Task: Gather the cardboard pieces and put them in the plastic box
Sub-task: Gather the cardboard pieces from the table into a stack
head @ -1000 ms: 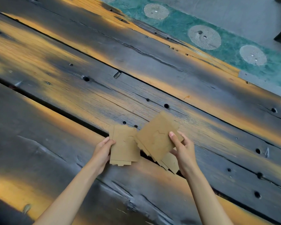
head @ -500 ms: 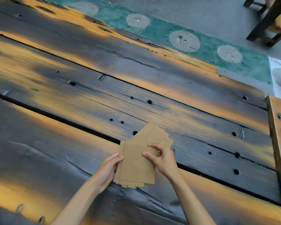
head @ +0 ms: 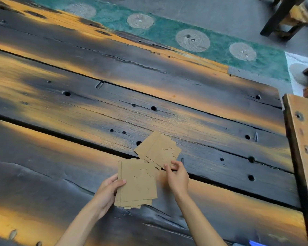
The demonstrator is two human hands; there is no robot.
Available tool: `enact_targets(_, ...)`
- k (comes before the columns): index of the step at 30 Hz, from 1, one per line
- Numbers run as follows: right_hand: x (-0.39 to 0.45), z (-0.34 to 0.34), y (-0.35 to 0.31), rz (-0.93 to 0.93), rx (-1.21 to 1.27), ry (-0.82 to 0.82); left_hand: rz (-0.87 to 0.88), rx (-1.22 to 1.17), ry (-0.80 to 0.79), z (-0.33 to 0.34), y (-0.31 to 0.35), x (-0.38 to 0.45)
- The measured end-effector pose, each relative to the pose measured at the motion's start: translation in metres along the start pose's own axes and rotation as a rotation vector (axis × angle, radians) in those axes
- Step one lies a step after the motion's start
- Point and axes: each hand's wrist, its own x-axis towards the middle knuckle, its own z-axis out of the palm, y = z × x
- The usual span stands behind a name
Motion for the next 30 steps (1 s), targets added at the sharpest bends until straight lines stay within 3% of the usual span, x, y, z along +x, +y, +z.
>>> enact_targets(4,0.02,-0.003,0.008,0.102,-0.087,0.062,-0.011,-0.019,0.04,-0.003,0.004,0.005)
enact_targets(11,0.03,0.011,-0.005,0.288,-0.206,-0.02,-0.027,-0.044,0.099,-0.004,0.01,0.018)
enact_targets(16,0.036,0.019,-0.004,0.337,-0.193,0.028,-0.044,-0.038,0.111,-0.008,0.011,0.028)
enact_targets(24,0.042,0.012,0.012,0.326,0.15,0.129,-0.041,-0.045,0.127,-0.01,0.018,0.036)
enact_targets(28,0.038,-0.007,0.004,0.314,0.602,0.099,-0.037,-0.04,0.126,-0.006,0.023,0.039)
enact_targets(30,0.033,-0.023,-0.004,0.296,0.71,0.093,-0.033,-0.044,0.131,-0.004,0.025,0.038)
